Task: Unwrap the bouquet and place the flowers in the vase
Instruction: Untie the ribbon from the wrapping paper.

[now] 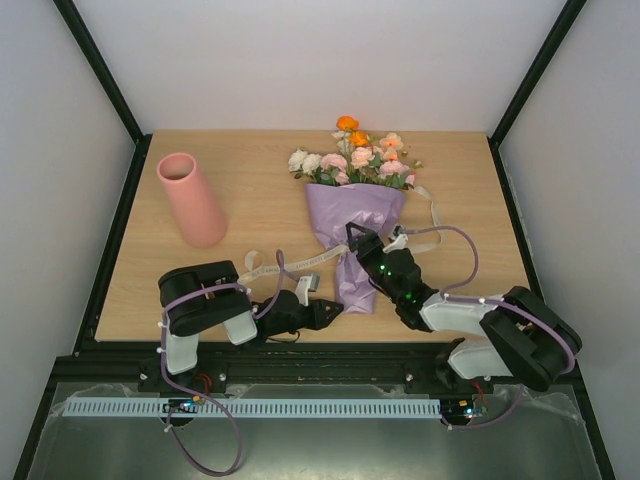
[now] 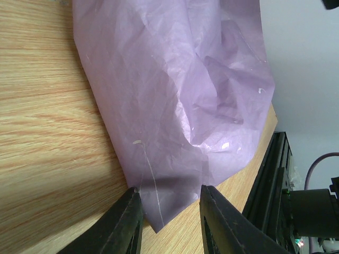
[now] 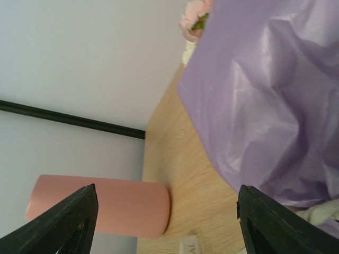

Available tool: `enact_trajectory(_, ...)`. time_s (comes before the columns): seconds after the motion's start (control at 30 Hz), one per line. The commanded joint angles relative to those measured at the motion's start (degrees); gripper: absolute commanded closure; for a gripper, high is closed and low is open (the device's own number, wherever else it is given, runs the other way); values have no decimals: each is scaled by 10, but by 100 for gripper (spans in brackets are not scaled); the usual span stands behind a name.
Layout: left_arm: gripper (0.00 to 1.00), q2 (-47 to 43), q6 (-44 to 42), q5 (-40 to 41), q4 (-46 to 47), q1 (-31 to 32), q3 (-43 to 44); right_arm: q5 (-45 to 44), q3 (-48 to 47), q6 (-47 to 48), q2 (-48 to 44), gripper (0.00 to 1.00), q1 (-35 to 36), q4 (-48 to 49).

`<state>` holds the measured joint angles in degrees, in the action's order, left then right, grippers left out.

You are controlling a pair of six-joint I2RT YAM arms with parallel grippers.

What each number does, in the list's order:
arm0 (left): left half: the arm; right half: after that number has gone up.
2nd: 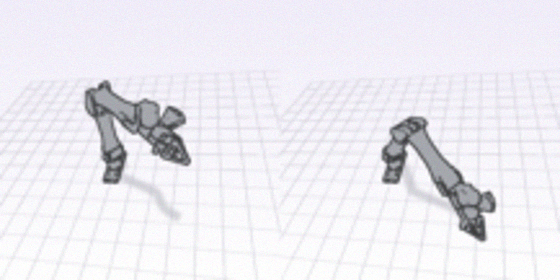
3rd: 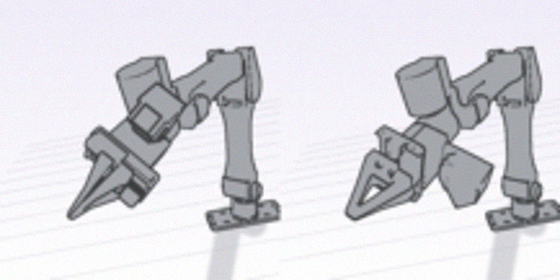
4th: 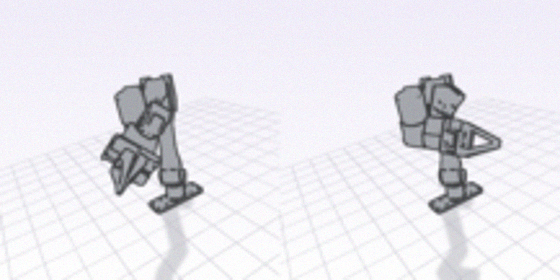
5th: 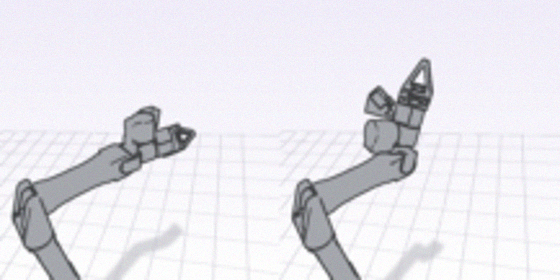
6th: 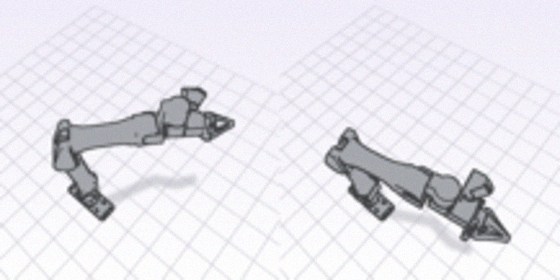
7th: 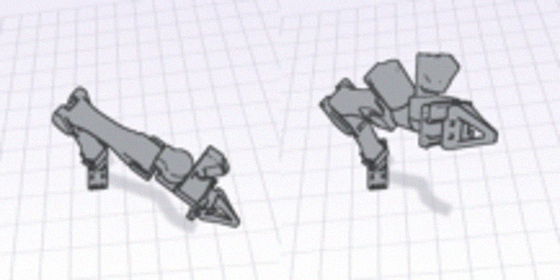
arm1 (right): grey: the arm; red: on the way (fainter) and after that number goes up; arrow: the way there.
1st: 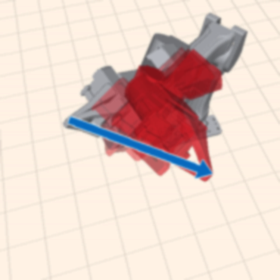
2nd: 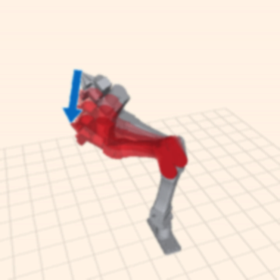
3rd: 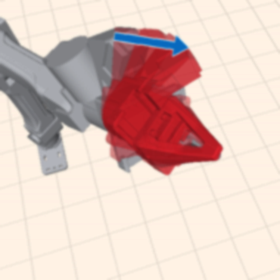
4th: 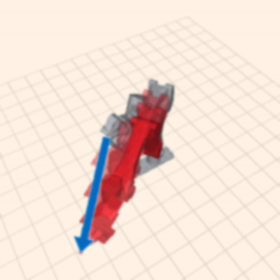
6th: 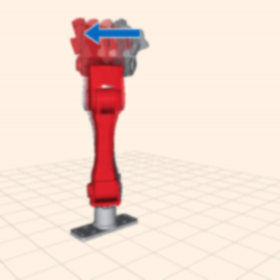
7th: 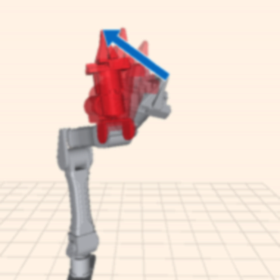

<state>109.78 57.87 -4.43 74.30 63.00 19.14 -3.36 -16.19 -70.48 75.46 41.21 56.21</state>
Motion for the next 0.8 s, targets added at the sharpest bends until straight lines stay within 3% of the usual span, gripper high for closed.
enact_trajectory(0.0,53,38,4,1,-4,8,-8,2,-50,-38,-5,29,-3,-156)
enact_trajectory(0.3,53,38,6,3,-4,10,-7,-8,-55,-79,14,29,-3,-232)
enact_trajectory(0.57,53,38,5,6,-5,11,-7,-2,-79,-72,61,28,-12,-230)
enact_trajectory(0.77,53,49,7,5,0,12,-5,26,-70,-61,102,28,-28,-138)
